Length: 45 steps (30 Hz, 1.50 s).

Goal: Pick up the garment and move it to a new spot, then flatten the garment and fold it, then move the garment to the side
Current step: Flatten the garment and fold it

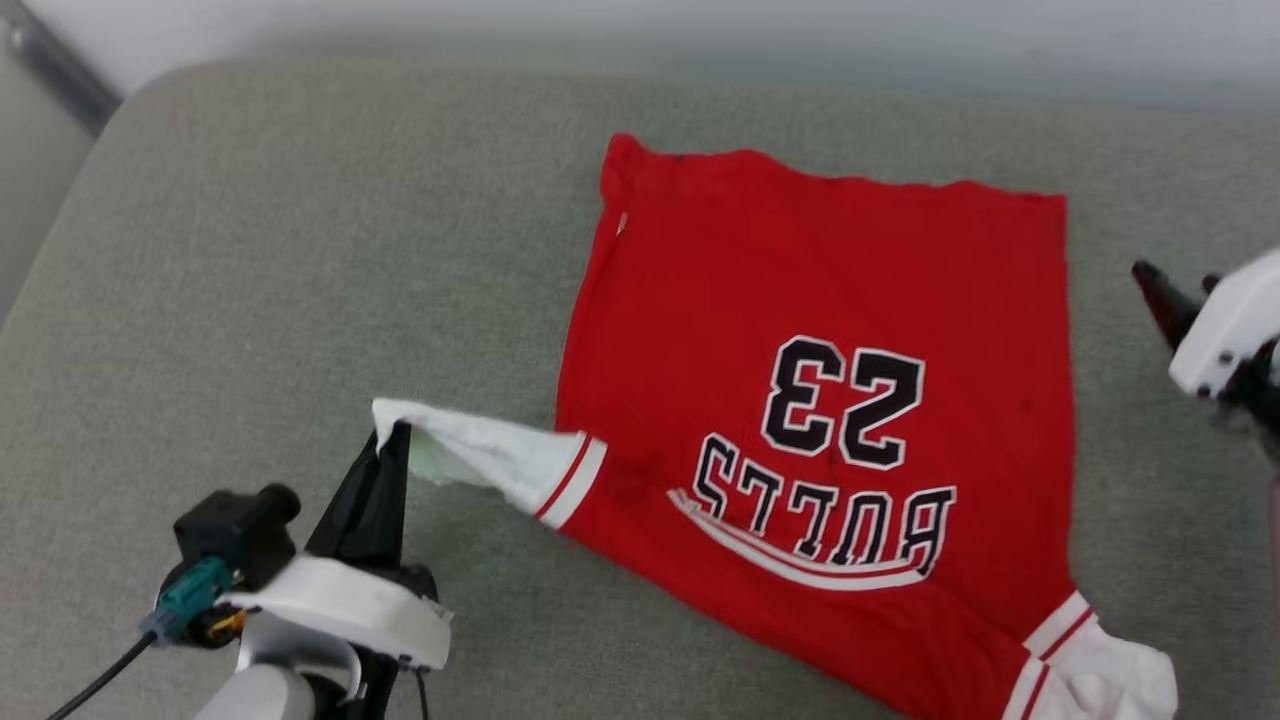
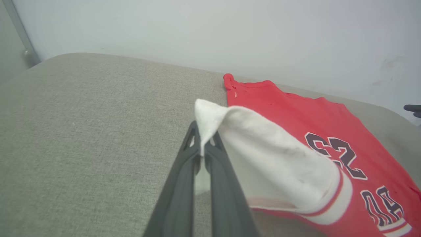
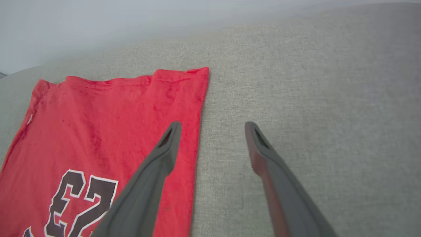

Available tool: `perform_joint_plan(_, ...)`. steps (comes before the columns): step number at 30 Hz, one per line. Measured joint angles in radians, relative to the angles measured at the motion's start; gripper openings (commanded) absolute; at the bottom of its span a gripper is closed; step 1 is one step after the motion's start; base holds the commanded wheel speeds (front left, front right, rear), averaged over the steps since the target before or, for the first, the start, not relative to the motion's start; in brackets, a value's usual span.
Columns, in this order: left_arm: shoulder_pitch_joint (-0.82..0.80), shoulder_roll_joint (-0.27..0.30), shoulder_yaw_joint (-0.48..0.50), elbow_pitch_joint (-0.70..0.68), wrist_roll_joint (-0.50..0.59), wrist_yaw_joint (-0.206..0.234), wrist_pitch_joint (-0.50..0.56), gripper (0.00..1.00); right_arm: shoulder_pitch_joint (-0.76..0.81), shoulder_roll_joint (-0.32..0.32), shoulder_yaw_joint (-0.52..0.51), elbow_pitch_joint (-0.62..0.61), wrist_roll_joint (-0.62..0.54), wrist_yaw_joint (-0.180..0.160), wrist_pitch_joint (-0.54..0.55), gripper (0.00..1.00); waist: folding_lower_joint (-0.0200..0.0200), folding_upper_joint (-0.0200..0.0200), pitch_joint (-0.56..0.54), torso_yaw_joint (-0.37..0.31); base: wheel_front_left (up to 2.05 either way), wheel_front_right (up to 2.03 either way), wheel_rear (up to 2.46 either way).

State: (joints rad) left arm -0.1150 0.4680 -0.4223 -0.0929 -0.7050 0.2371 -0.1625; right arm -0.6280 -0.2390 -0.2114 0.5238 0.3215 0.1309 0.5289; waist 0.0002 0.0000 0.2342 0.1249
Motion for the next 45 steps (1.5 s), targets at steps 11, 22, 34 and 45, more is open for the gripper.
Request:
perform_joint_plan(11,-0.142,-0.043,-0.047,0.03,0.025,-0.062,-0.018,0.0,-0.338,-0.026,-0.063,0.218,-0.141,0.0,0.172,1.0,0.0001,0.0,0.201,0.108,0.0,0.0,0.0)
perform_joint_plan(22,-0.183,-0.074,-0.063,0.103,0.027,-0.096,-0.043,0.0,-0.461,-0.029,-0.227,0.349,-0.308,0.001,0.309,0.0,-0.0001,0.0,0.26,0.17,0.0,0.0,0.0)
perform_joint_plan(34,-0.153,-0.075,-0.058,0.191,0.0,-0.096,-0.051,0.0,-0.415,-0.04,-0.15,0.272,-0.329,0.0,0.253,0.0,0.0,0.0,0.148,0.143,0.0,0.0,0.0)
perform_joint_plan(45,0.016,-0.028,-0.036,0.185,-0.029,-0.016,-0.021,0.0,0.054,-0.125,0.009,-0.042,-0.103,0.0,0.352,0.0,-0.0003,0.0,-0.067,0.049,0.0,0.0,0.0)
